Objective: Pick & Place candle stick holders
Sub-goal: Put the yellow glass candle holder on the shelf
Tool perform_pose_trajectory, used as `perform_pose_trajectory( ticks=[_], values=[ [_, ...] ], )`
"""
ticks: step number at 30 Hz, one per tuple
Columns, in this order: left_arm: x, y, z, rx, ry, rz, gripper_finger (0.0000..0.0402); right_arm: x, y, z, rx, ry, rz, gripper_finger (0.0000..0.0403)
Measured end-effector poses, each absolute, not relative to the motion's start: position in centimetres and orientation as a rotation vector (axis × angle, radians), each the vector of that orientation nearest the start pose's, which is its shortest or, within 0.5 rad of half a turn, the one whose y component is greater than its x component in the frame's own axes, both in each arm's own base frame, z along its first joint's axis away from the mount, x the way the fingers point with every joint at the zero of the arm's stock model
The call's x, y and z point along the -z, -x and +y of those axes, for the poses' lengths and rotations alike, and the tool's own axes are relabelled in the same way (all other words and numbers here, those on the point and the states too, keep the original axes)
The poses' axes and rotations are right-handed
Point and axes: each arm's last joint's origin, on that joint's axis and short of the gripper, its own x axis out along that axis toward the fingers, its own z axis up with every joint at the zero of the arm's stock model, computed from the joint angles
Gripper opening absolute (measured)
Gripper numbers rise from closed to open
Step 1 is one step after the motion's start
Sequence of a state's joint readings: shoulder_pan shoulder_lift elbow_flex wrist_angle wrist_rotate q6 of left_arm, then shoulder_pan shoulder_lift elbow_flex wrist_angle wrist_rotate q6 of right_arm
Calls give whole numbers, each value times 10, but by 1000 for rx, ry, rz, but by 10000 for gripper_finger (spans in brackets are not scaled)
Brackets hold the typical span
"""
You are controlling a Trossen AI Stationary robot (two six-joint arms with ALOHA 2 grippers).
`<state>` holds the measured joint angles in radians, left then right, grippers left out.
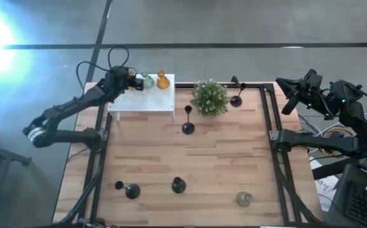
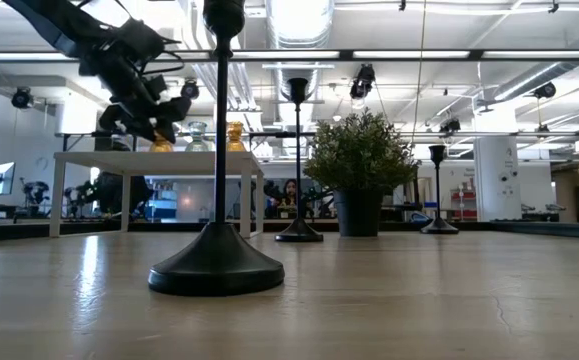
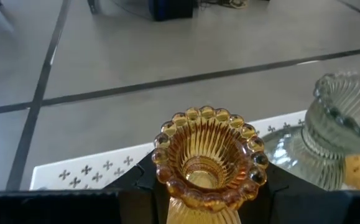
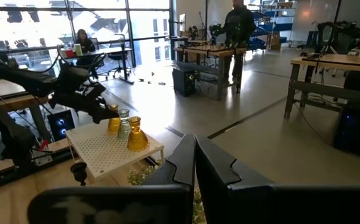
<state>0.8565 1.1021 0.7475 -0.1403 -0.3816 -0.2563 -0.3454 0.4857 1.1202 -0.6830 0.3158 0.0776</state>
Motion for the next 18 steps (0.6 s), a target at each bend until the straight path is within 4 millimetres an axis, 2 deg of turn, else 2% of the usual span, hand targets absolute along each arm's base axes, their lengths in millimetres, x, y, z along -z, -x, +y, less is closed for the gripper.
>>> perform_pose_trajectory(
  ticks=[9, 18],
  values=[
    [-259, -151, 190, -1238, 359, 366, 134, -416, -38, -23, 663, -75, 24, 8],
    [-261, -154, 190, -1194, 370, 329, 134, -416, -38, -23, 663, -75, 24, 8]
  ],
)
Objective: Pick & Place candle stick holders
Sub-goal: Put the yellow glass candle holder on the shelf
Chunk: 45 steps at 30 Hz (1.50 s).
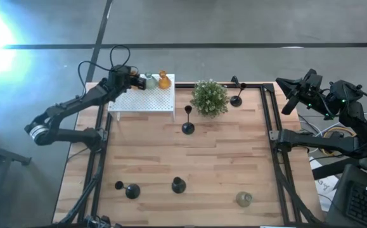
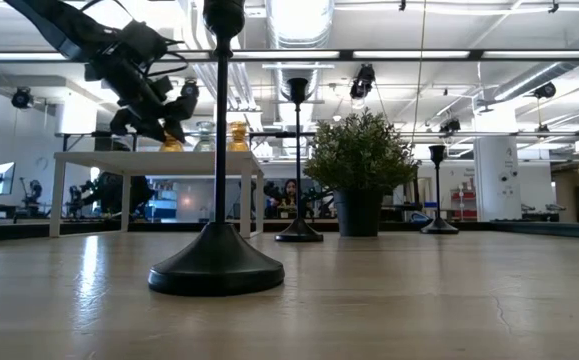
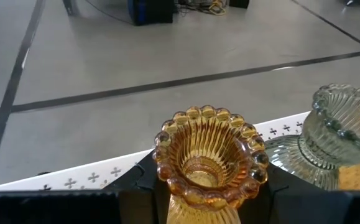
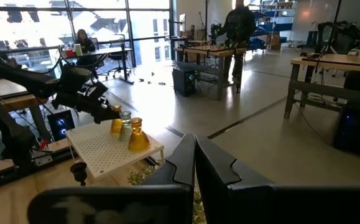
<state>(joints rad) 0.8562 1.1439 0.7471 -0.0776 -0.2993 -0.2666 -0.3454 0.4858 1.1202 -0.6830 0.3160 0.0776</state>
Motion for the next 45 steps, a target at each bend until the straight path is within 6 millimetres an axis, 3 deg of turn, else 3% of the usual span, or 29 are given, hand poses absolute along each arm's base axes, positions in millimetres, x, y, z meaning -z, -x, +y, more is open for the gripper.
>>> perform_pose_trajectory(
  ticks=[17, 22, 45],
  values=[
    [-260, -153, 190, -1208, 358, 344, 134, -416, -38, -23, 663, -75, 24, 8],
    [-260, -153, 190, -1197, 364, 346, 154, -416, -38, -23, 663, -76, 24, 8],
    [-259, -154, 190, -1176, 327, 376, 173, -416, -38, -23, 663, -76, 24, 8]
  ],
)
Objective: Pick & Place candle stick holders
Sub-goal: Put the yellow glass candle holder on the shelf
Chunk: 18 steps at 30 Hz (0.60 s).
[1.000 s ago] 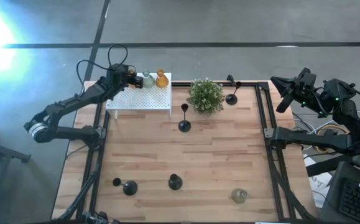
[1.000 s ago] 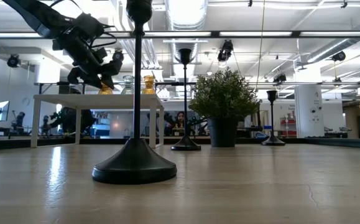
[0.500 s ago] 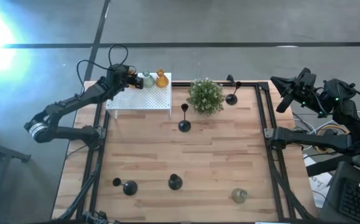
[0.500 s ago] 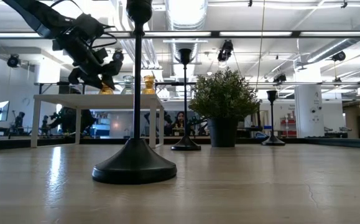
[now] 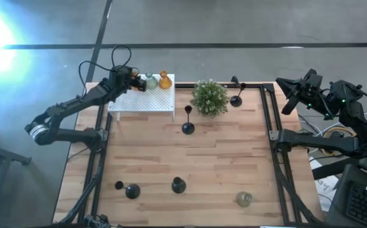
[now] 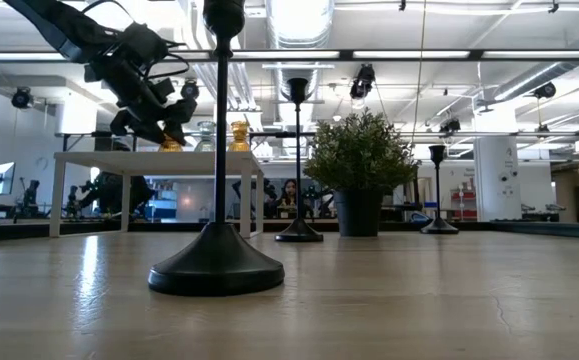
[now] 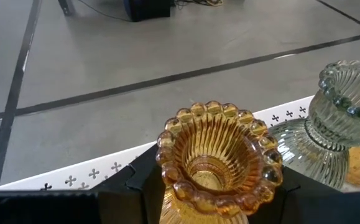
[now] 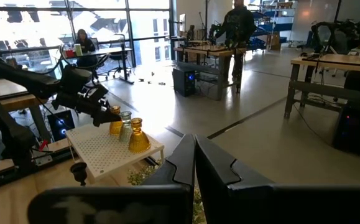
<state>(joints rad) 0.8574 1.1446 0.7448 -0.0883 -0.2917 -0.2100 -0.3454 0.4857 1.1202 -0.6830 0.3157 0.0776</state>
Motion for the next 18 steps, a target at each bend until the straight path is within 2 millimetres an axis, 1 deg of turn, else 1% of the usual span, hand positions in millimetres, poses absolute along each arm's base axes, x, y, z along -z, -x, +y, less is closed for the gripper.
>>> perform_pose_trajectory(
  ticks=[9, 18],
  values=[
    [-257, -153, 190, -1176, 326, 391, 213, -416, -38, -23, 663, -75, 24, 8],
    [-262, -153, 190, -1169, 292, 389, 218, -416, -38, -23, 663, -75, 24, 8]
  ],
)
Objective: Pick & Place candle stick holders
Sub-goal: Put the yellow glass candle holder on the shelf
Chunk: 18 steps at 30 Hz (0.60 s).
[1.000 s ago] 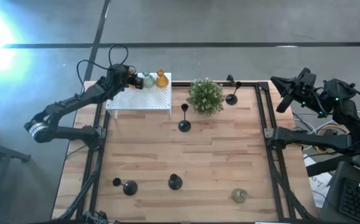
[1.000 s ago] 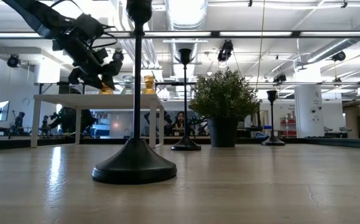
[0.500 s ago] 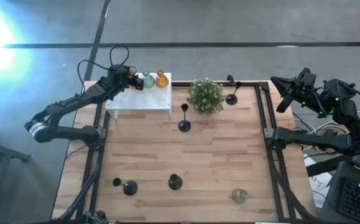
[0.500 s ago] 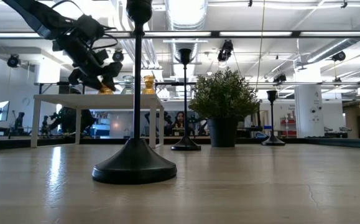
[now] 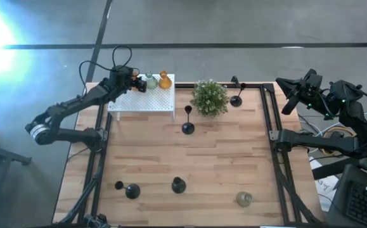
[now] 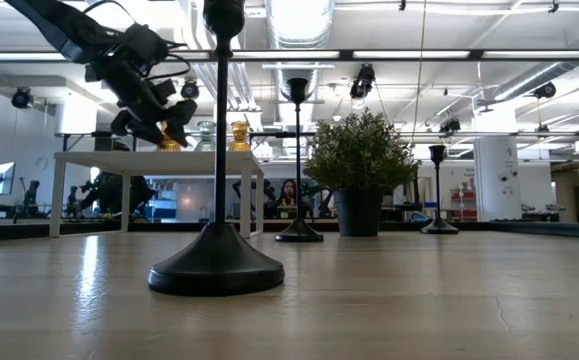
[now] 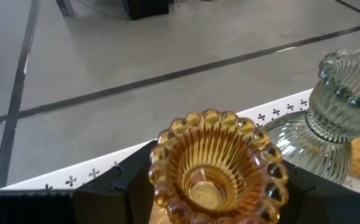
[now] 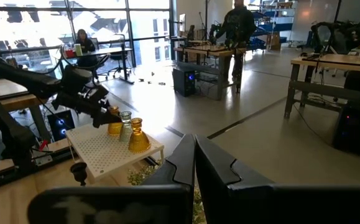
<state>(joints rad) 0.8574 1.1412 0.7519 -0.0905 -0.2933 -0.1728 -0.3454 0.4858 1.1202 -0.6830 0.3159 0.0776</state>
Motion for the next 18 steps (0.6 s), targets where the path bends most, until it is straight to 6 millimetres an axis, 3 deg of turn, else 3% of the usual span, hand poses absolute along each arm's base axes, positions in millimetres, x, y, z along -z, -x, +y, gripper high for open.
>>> perform_pose_trajectory(
  ticks=[18],
  values=[
    [-291, -147, 184, -1167, 209, 254, 218, -416, -38, -23, 663, -75, 24, 8]
  ],
)
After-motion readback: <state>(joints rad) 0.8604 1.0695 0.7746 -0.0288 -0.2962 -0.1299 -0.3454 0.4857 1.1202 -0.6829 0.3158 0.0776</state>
